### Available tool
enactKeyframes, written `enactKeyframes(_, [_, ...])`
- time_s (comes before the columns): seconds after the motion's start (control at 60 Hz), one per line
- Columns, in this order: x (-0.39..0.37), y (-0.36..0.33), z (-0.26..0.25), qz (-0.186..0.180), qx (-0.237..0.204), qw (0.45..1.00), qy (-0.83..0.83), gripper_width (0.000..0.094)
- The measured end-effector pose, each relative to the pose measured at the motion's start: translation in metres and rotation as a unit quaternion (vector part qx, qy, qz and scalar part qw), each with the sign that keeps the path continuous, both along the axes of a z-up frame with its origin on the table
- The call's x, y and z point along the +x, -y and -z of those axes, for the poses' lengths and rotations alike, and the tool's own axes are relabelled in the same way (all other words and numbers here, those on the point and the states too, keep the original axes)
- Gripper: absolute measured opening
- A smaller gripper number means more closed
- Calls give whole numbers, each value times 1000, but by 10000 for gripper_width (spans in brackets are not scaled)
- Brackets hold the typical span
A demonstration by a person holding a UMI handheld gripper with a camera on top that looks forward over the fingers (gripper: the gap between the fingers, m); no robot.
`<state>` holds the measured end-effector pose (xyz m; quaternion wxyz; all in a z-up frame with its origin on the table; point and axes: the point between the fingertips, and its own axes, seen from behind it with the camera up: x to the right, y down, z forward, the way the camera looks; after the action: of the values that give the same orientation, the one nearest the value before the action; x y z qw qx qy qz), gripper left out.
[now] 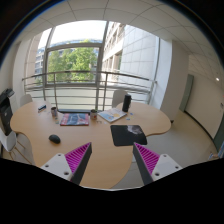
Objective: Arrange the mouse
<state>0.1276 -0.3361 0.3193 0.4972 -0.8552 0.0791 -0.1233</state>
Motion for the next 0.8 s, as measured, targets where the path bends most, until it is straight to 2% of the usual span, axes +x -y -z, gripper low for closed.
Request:
enactKeyframes(0.133, [2, 3, 29, 4, -23, 1000, -6, 844])
enactKeyframes(0.283, [-13, -4, 113, -10, -69, 997, -18, 841])
enactKeyframes(0.383, [-52, -11, 182, -43, -103, 993, -33, 843])
enactKeyframes(0.5, [-121, -36, 238, -95, -126, 986, -55, 842])
enactKeyframes(0.667, [-221, -116, 279, -158, -114, 979, -64, 846])
enactKeyframes(0.8, [-272, -194, 298, -175, -101, 978, -59, 844])
